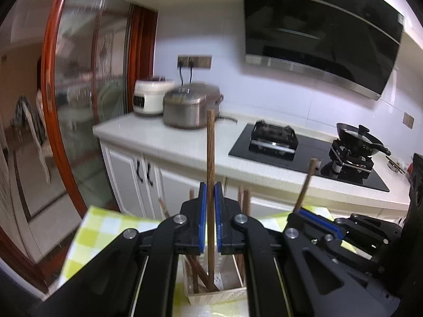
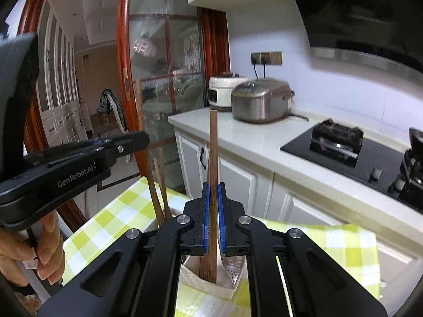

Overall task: Organize utensils
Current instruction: 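Lower the chopstick into the caddy and open the right tool, then withdraw the open right tool back from the caddy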

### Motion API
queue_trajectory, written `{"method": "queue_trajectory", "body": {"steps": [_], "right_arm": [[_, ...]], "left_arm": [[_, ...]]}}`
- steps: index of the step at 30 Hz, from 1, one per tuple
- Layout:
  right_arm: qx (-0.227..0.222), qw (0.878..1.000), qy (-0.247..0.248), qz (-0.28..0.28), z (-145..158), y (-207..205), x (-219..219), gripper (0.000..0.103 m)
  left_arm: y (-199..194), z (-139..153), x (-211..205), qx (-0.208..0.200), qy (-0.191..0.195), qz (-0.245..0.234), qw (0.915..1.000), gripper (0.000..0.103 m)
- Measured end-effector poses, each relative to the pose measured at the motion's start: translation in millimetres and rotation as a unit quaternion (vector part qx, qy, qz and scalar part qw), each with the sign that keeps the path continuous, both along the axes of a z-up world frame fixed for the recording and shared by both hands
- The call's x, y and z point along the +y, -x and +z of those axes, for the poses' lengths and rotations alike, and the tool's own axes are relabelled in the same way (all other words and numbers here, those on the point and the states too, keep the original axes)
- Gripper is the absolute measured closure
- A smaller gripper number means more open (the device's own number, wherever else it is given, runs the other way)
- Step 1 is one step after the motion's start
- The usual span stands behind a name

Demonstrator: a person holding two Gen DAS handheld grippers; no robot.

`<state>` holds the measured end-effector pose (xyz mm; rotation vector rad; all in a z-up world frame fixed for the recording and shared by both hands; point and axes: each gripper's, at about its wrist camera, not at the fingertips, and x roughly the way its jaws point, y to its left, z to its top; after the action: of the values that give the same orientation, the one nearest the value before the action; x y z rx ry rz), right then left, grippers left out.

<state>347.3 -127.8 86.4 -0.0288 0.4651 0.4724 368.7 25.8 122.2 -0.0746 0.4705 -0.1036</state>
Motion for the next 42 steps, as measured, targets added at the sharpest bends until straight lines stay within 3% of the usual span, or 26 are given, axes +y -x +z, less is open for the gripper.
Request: {"method": "queue_trajectory", "body": {"steps": [6,11,15,18,19,21,23,25,28,30,35,38,42], "right_arm": [[0.048,0.999,-0.01,0.01,-26,-20,4,0.096],[0.069,0.998,-0.008,0.007,-39,-29,12,0.092],[0.074,0.997,-0.021,-0.003,-40,-33,5,0.091],[0.069,0.997,-0.027,-0.008,-37,-28,-2,0.09],[0.068,0.997,-0.028,-0.009,-36,-26,-5,0.089],[0.065,0.997,-0.03,-0.012,-33,-21,-11,0.081],[0.056,0.998,-0.03,-0.017,-30,-13,-15,0.056],[0.045,0.998,-0.027,-0.02,-26,-5,-19,0.055],[0.037,0.999,-0.026,-0.017,-19,8,-26,0.055],[0.026,0.999,-0.022,-0.019,-14,20,-29,0.054],[-0.017,0.999,-0.028,-0.022,-2,62,-38,0.029],[-0.038,0.998,-0.035,-0.018,-2,94,-42,0.021],[-0.062,0.997,-0.042,-0.02,-2,130,-49,0.018]], "left_arm": [[-14,-31,11,0.037,0.011,-0.003,0.9992,0.097],[-16,-48,11,0.05,-0.003,-0.009,0.9987,0.095],[-7,-43,20,0.035,-0.002,0.001,0.9994,0.069],[9,-31,26,0.009,-0.008,0.014,0.9998,0.059],[14,-28,28,0.002,-0.01,0.018,0.9998,0.051],[28,-22,33,-0.017,-0.012,0.031,0.9993,0.036],[42,-16,36,-0.036,-0.014,0.048,0.9981,0.027],[57,-10,39,-0.054,-0.019,0.065,0.9962,0.014],[80,-2,43,-0.084,-0.023,0.089,0.9922,0.005],[97,4,43,-0.102,-0.03,0.097,0.9896,0.005],[132,9,39,-0.127,-0.047,0.095,0.9862,0.005],[152,4,39,-0.13,-0.047,0.09,0.9862,0.005],[177,-10,39,-0.126,-0.054,0.087,0.9867,0.005]]}}
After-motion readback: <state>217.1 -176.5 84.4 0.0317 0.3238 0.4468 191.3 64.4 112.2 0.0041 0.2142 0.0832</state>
